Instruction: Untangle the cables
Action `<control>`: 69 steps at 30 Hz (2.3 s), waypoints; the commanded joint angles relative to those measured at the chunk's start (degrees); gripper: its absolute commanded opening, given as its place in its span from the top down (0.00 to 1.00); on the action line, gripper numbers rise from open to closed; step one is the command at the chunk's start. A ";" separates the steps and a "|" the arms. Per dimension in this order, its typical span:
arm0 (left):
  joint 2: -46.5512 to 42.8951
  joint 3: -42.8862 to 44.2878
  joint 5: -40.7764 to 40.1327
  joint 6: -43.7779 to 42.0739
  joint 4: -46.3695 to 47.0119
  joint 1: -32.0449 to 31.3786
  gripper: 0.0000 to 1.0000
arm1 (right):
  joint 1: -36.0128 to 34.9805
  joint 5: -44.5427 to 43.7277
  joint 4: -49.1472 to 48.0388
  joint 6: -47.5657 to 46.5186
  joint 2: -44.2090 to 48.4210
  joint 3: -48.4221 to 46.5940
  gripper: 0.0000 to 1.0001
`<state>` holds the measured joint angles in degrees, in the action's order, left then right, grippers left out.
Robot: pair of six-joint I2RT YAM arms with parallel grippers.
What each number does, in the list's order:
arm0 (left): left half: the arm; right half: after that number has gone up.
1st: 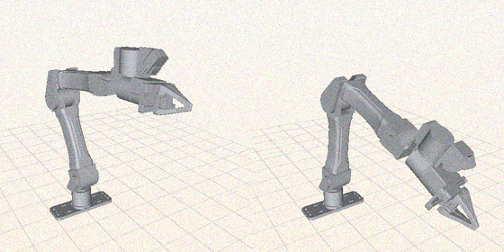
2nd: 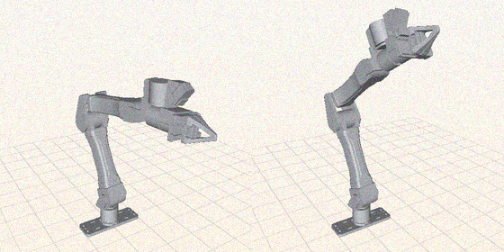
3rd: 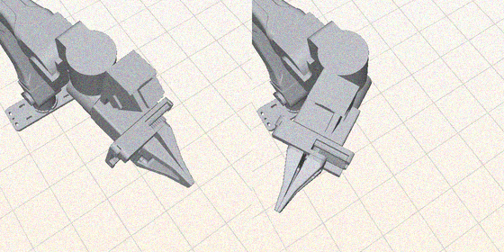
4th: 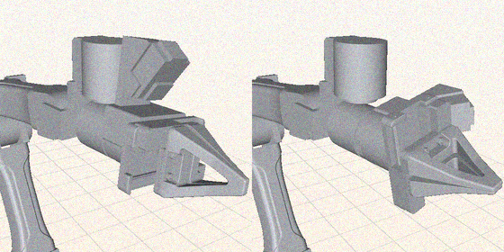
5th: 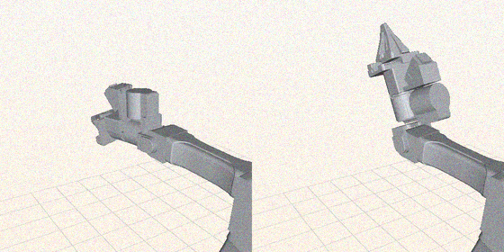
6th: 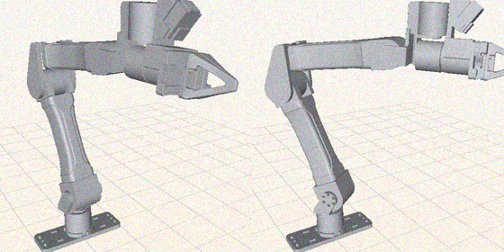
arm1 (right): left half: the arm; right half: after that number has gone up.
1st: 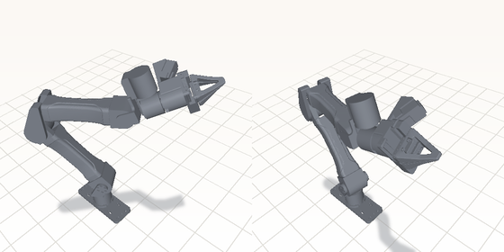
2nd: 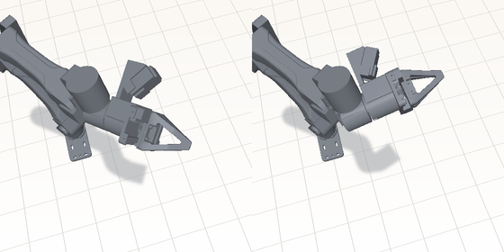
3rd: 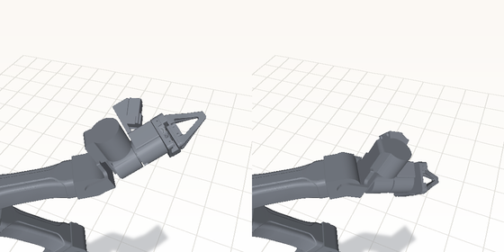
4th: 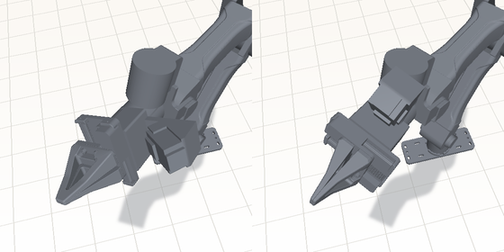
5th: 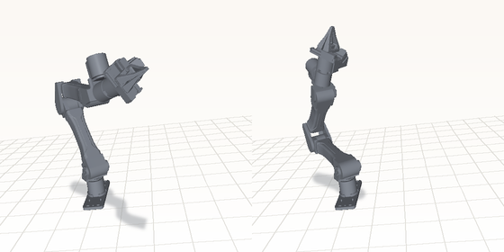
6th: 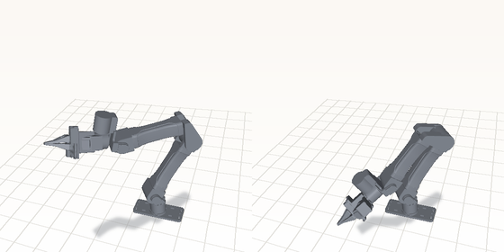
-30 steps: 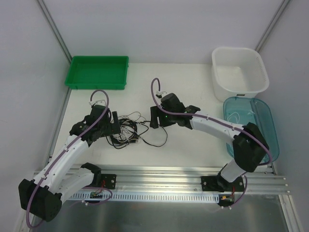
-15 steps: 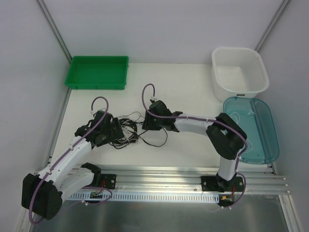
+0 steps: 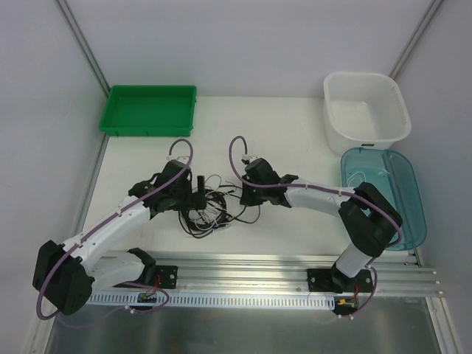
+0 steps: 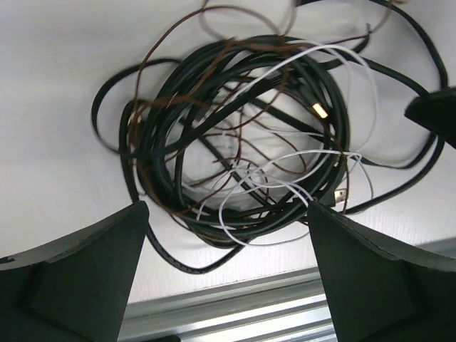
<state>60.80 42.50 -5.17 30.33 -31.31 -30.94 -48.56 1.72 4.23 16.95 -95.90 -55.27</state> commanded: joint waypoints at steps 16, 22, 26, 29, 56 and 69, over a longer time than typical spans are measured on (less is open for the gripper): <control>20.15 8.13 2.97 -17.14 21.01 -8.61 0.16 | 4.52 10.76 -0.01 -8.25 11.52 6.39 0.99; 24.45 7.25 4.64 -15.83 24.63 -8.79 0.29 | 4.52 11.56 -0.80 -8.25 12.05 6.92 0.99; 27.00 5.93 4.73 -13.63 27.70 -9.84 0.43 | 4.43 11.64 -0.98 -7.90 11.87 7.01 0.99; 28.24 5.05 4.12 -12.40 29.19 -10.54 0.52 | 4.43 11.56 -1.24 -7.72 11.87 7.19 0.99; -10.87 -10.07 -8.63 5.08 24.37 -10.28 1.00 | 5.15 2.77 6.49 -10.26 19.42 8.95 0.59; -6.92 0.55 -7.57 15.99 15.85 -10.19 1.00 | -7.42 1.98 -9.58 -16.60 34.11 11.41 0.51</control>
<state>54.26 37.10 -13.43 42.26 -13.23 -40.91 -53.71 2.83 3.11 2.81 -62.39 -44.40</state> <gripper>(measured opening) 0.010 0.491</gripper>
